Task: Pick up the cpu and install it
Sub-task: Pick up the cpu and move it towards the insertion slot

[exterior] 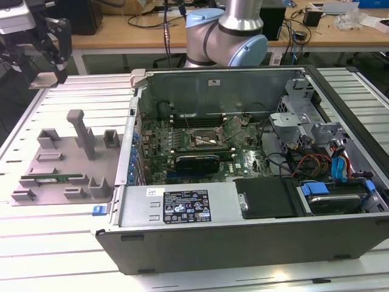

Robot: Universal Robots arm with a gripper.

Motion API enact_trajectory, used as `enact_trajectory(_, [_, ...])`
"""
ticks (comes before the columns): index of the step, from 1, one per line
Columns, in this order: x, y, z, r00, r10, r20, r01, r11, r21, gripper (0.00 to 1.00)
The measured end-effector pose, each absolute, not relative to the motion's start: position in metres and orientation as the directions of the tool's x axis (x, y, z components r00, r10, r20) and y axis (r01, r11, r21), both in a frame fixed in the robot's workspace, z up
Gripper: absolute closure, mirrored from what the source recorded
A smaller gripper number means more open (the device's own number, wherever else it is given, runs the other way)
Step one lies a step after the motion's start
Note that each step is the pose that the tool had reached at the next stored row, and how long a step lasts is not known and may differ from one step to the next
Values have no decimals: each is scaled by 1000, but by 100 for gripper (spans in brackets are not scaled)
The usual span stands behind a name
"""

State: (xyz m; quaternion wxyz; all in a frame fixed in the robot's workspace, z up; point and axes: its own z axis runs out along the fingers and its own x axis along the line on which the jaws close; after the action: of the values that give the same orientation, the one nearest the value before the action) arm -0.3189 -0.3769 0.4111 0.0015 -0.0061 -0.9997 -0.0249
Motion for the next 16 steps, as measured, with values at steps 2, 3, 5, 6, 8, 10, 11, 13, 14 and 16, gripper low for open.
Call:
enact_trajectory(2, [-311, -377, 411, -1000, 12, 3, 12, 999, 50, 45])
enact_trajectory(3, [-309, -377, 411, -1000, 12, 3, 12, 999, 50, 45])
enact_trajectory(5, [-304, -377, 411, -1000, 12, 3, 12, 999, 50, 45])
enact_trajectory(6, [-301, -377, 411, -1000, 12, 3, 12, 999, 50, 45])
enact_trajectory(8, [-297, -377, 411, -1000, 12, 3, 12, 999, 50, 45])
enact_trajectory(10, [-291, -377, 411, -1000, 12, 3, 12, 999, 50, 45])
enact_trajectory(11, [-289, -377, 411, -1000, 12, 3, 12, 999, 50, 45])
enact_trajectory(13, [-282, -377, 411, -1000, 12, 3, 12, 999, 50, 45])
enact_trajectory(14, [-278, -377, 411, -1000, 12, 3, 12, 999, 50, 45])
enact_trajectory(16, [-272, -377, 411, -1000, 12, 3, 12, 999, 50, 45])
